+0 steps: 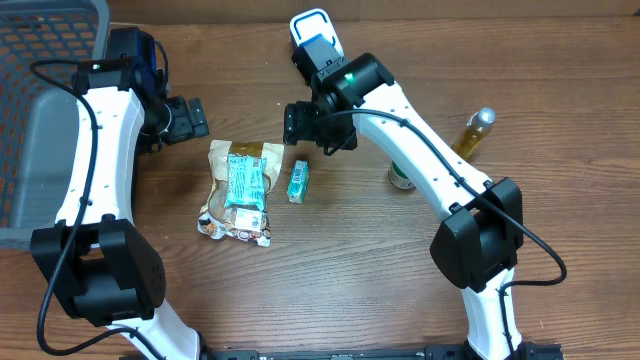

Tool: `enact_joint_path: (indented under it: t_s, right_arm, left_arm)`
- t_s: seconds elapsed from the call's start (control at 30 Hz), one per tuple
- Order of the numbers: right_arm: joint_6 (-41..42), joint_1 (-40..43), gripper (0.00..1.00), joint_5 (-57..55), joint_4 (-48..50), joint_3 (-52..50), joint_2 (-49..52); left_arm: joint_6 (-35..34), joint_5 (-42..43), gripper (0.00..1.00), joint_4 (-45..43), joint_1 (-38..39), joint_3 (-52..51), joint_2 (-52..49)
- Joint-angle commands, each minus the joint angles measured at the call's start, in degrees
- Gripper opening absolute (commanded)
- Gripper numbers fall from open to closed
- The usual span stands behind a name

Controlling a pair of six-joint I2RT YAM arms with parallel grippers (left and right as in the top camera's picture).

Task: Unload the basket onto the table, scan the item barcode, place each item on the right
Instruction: 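Move the right gripper over the small teal Kleenex pack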

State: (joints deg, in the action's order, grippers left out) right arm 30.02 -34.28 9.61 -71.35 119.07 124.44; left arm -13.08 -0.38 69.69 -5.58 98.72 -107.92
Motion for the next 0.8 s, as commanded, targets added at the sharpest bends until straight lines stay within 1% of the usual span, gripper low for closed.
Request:
enact_joint_path:
  t_s: [0.0,0.13,0.33,0.53,0.63,0.77]
  right_arm:
    - [0.26,-0.17,0.81,-0.59,2.14,-3.67,-0.87]
    - [0.31,-0.17,0.8,-0.59,4.61,-6.43,-0.87]
    - [3.23,-0.15,0.8,-0.81,8.35,-9.25,-0.87]
    - [3.28,-0.15,0.8,-1.9,9.62,-10.14,-0.87]
    - [5.81,-0.15,0.8,-5.22,9.29,-10.38,-0.87]
    - [6.25,-0.15,0.79,-5.7,9.42,-10.38,-0.87]
  left_arm:
    - [0.87,0.39,0.99,0.07,0.42,-0.11,0.35]
    - [0.87,0.39,1.0,0.07,0.42,-0.11,0.35]
    - [0.87,0.39,1.0,0.07,0.42,-0.11,0.35]
    - [0.87,0.39,1.0,0.07,0.42,-0.11,0.35]
    - [0.87,0.39,1.0,0.07,0.42,-0.11,0.35]
    - [0.87,0.39,1.0,0.07,0.42,-0.11,0.35]
